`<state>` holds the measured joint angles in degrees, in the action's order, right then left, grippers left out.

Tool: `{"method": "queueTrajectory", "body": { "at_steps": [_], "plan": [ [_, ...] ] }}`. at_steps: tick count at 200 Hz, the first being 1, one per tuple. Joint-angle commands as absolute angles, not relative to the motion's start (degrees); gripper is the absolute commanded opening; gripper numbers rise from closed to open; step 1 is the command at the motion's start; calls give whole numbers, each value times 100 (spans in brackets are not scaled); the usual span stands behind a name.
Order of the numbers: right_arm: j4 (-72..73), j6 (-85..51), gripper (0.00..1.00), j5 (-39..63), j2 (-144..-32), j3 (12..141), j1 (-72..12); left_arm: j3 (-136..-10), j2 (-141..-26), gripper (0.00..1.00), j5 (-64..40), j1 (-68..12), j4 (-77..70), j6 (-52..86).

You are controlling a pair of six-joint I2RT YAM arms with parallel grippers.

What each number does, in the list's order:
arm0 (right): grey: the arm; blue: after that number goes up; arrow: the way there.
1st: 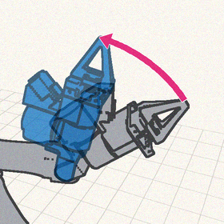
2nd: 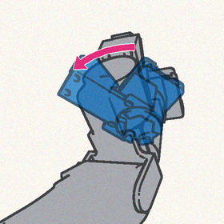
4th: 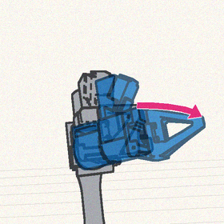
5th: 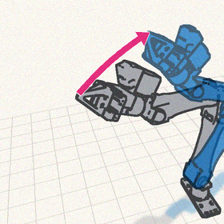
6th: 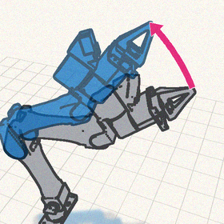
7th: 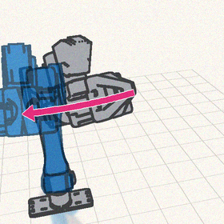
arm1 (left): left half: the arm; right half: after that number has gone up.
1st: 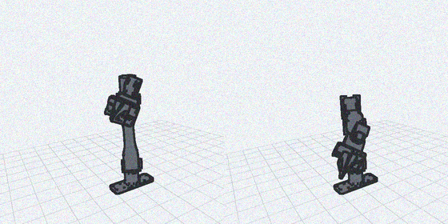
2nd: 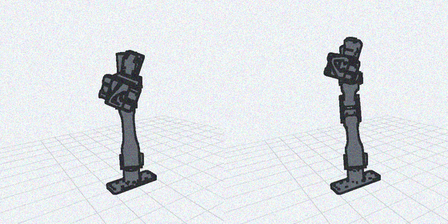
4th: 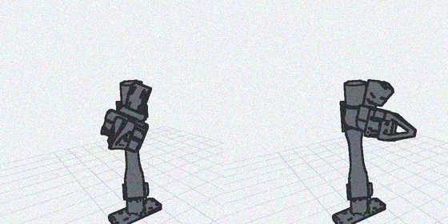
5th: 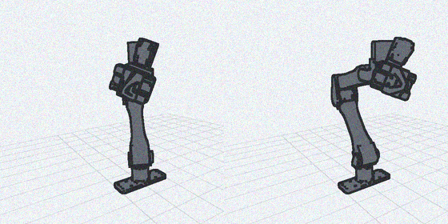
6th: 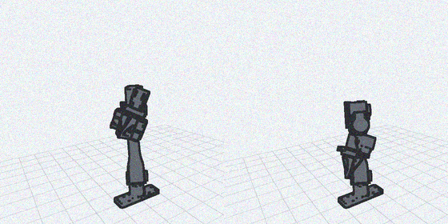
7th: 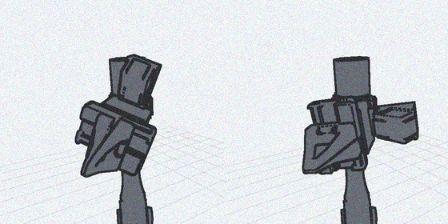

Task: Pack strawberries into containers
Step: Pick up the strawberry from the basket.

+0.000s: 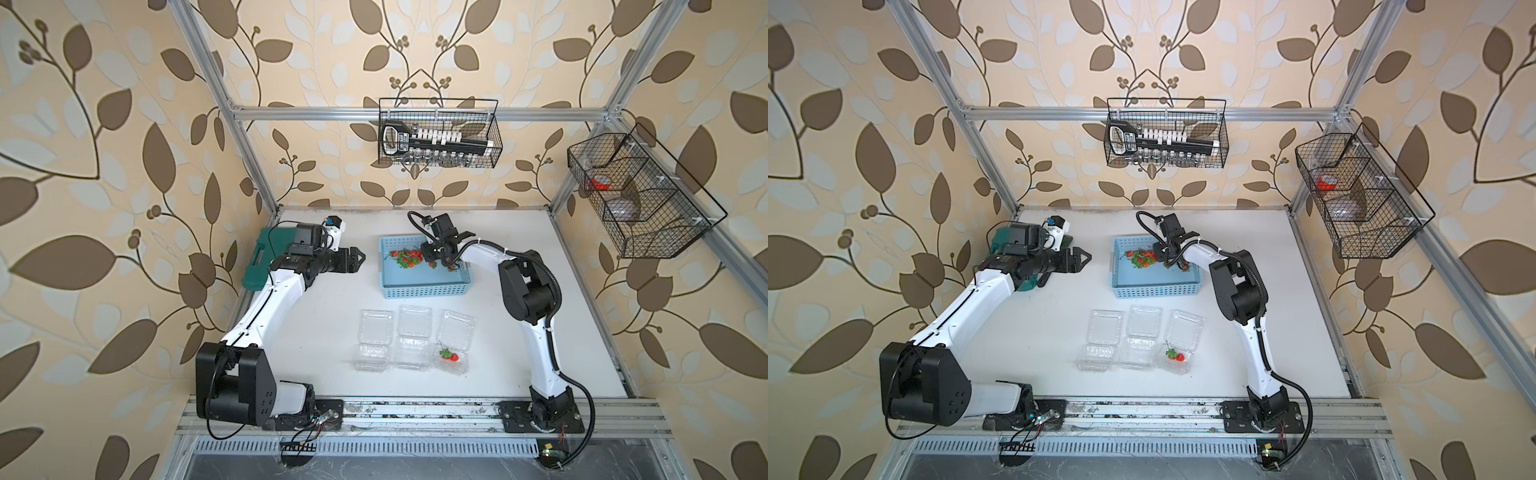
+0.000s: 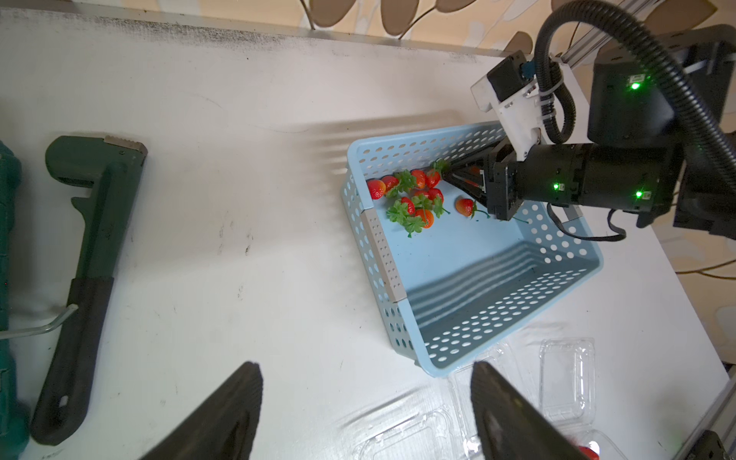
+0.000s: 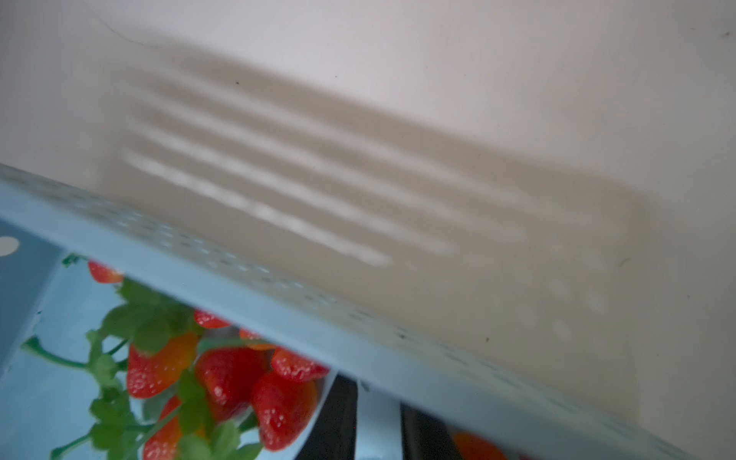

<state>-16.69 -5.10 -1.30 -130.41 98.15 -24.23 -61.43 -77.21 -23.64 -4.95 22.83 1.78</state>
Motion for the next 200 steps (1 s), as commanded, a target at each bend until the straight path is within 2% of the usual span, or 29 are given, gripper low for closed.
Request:
{"method": "queueTrajectory", "body": {
  "at_steps": [1,59,109,141,200],
  "plan": [
    [-1628,-450,17,-41,-12627,9530,-2384,-6316,-7659,84,-2410,-538,2282,105],
    [-1868,-456,13,-68,-12254,9295,-2308,-6312,-7633,84,-2421,-536,2282,106],
    [-1888,-726,35,491,-12412,9618,-2318,-6311,-7646,84,-2439,-539,2272,119],
    [-1863,-750,36,694,-12526,9724,-2435,-6307,-7654,84,-2408,-538,2268,114],
    [-2096,-466,38,418,-12900,10146,-2736,-6307,-7621,84,-2399,-536,2278,107]
  ]
}}
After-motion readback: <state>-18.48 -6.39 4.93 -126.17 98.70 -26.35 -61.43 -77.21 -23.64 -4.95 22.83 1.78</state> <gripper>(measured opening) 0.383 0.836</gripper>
